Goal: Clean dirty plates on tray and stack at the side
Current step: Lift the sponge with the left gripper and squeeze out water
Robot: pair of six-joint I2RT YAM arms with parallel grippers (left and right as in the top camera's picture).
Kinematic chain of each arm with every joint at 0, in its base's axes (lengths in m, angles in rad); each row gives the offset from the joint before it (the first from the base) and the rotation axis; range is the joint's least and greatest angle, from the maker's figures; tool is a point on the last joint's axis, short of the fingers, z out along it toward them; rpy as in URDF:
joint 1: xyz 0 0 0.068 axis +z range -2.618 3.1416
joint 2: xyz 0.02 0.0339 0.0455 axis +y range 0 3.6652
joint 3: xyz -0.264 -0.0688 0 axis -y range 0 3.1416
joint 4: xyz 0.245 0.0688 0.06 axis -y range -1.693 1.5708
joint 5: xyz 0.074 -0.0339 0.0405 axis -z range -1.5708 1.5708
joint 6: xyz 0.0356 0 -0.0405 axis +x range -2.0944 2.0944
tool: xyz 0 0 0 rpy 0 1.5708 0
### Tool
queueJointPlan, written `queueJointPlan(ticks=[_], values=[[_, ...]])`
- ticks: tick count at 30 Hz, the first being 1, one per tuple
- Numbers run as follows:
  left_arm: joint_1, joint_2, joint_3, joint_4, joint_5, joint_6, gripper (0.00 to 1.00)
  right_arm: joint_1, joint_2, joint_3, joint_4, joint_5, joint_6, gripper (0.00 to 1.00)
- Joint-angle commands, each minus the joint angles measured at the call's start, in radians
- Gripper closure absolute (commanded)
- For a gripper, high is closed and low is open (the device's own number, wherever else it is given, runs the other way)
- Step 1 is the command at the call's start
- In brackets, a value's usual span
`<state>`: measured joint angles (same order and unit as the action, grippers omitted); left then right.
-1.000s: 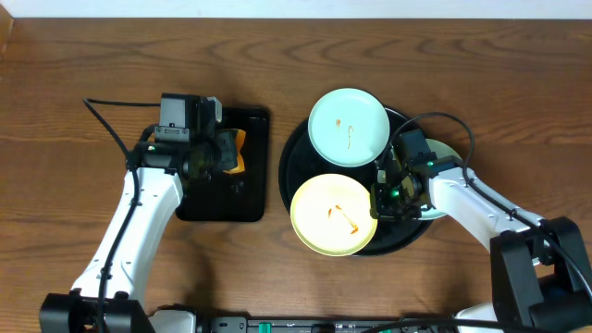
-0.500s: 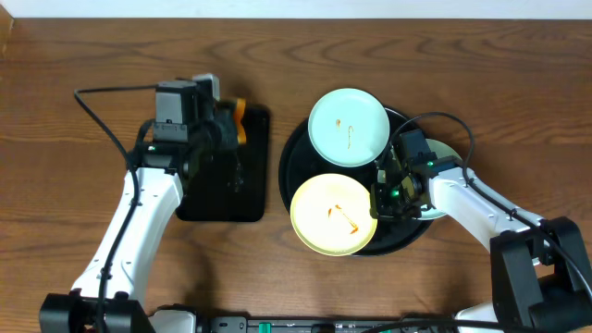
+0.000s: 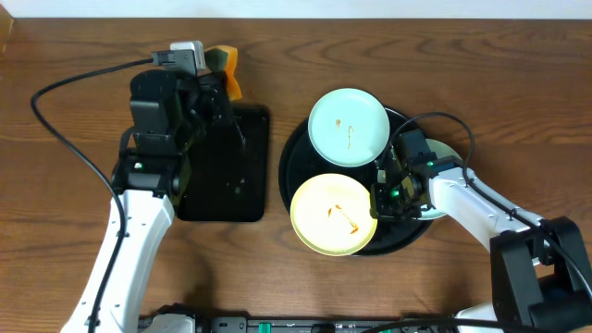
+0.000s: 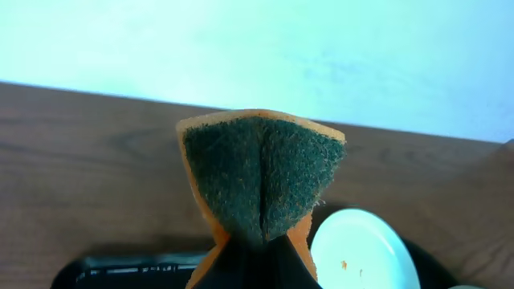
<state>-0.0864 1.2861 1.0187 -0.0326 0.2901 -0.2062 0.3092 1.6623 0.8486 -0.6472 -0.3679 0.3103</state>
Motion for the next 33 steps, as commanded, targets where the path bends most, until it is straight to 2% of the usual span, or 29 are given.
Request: queueJointPlan(ticks=[1, 33], values=[[0.000, -0.034, 0.001, 0.017, 0.013, 0.002, 0.93, 0.015, 0.006, -0.001, 0.001, 0.001, 0.008, 0.99], [0.000, -0.038, 0.000, -0.014, 0.012, 0.003, 0.92, 0.015, 0.006, -0.001, 0.001, 0.001, 0.007, 0.99]])
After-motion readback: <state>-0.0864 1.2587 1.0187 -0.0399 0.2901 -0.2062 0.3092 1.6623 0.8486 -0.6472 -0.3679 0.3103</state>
